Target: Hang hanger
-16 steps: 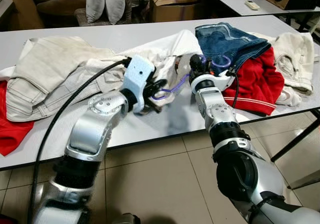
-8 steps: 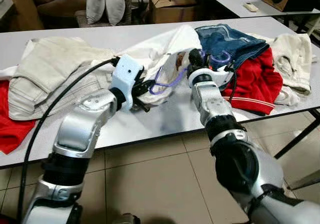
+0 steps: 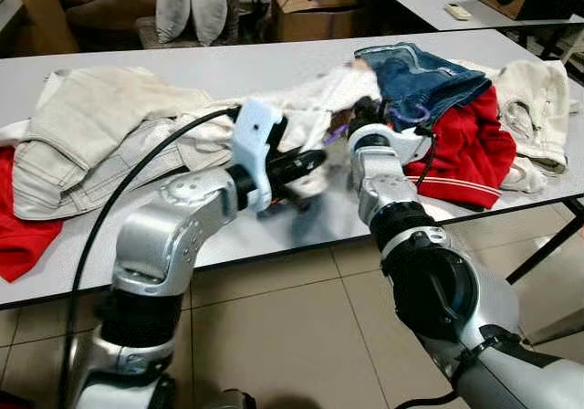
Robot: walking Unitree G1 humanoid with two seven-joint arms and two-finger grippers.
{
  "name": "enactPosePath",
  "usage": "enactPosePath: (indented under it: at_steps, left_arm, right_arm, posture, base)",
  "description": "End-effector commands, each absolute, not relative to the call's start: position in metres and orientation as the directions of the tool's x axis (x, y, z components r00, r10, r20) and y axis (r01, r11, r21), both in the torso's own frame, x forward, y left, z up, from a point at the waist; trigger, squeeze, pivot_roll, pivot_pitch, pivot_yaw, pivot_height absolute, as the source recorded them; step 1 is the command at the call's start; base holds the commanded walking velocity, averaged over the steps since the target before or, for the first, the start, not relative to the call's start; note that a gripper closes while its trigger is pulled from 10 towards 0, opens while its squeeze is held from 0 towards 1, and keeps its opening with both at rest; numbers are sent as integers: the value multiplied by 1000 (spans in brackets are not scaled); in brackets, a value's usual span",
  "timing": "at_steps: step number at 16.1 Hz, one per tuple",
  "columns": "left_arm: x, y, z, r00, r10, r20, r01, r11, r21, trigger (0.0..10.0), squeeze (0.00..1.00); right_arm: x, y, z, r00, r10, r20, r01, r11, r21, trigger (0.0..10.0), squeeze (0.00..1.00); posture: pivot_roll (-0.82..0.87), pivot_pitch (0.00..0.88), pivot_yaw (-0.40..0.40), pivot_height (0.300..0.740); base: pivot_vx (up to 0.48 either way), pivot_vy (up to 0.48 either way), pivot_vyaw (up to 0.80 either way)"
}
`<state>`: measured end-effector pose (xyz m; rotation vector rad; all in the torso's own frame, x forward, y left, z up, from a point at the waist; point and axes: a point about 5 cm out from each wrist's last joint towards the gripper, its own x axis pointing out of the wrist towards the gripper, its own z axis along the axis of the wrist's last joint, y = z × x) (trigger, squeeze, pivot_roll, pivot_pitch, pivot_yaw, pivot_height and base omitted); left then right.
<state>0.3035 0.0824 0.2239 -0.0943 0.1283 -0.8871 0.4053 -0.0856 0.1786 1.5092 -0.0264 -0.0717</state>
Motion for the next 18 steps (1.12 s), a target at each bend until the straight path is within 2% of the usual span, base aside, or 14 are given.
enactPosePath:
  at_steps: [1, 3, 5, 7, 10, 12, 14, 15, 16, 17, 18]
  left_arm:
    - [302, 78, 235, 598, -801, -17, 788, 592, -169, 0, 0]
    - [307, 69, 244, 612, -788, 57, 770, 578, -270, 0, 0]
    - [320, 69, 242, 697, -716, 47, 696, 659, -285, 0, 0]
    - [335, 84, 232, 820, -571, -27, 543, 793, -277, 0, 0]
    - [349, 106, 227, 914, -400, -64, 348, 858, -378, 0, 0]
    - [352, 111, 221, 932, -349, -95, 286, 872, -397, 0, 0]
    - [356, 113, 211, 940, -313, -136, 227, 872, -433, 0, 0]
    - [358, 115, 207, 942, -299, -150, 214, 883, -418, 1922, 0]
    - [359, 118, 203, 946, -276, -168, 194, 901, -389, 5725, 0]
    - [359, 120, 199, 941, -293, -170, 213, 902, -376, 10000, 357]
    - [356, 119, 197, 929, -327, -173, 242, 890, -386, 10000, 1000]
  right_arm:
    - [406, -85, 181, 997, -73, -40, 47, 99, 994, 10000, 0]
    - [404, -75, 178, 996, -51, -69, 75, 142, 987, 10000, 0]
    - [403, -63, 181, 998, -10, -62, 63, 167, 984, 10000, 0]
    - [403, -56, 187, 999, 38, -34, 28, 169, 985, 10000, 0]
    - [404, -53, 191, 985, 174, -2, -35, 210, 977, 10000, 0]
    - [403, -52, 193, 973, 231, 20, -70, 213, 975, 10000, 0]
    - [394, -47, 190, 926, 375, 50, -162, 274, 948, 10000, 0]
    - [390, -47, 189, 912, 408, 48, -176, 284, 943, 10000, 0]
    - [387, -47, 188, 901, 432, 46, -187, 291, 938, 10000, 0]
    - [380, -51, 186, 886, 463, 40, -197, 296, 935, 10000, 0]
    - [375, -58, 184, 883, 468, 32, -199, 311, 929, 10000, 0]
  posture:
    - [5, 43, -19, 740]
    - [-1, 39, -17, 740]
    - [-5, 35, -16, 740]
    - [-14, 24, -13, 740]
    - [-21, 7, -12, 740]
    - [-20, 1, -11, 740]
    - [-17, 0, -4, 740]
    - [-16, 0, -2, 740]
    - [-18, 0, 3, 740]
    - [-17, 0, 6, 740]
    - [-18, 0, 13, 740]
  base:
    - [0, 0, 0]
    - [0, 0, 0]
    - [0, 0, 0]
    - [0, 0, 0]
    - [0, 0, 0]
    - [0, 0, 0]
    - [0, 0, 0]
    - [0, 0, 0]
    - [0, 0, 0]
    - [0, 0, 0]
    - [0, 0, 0]
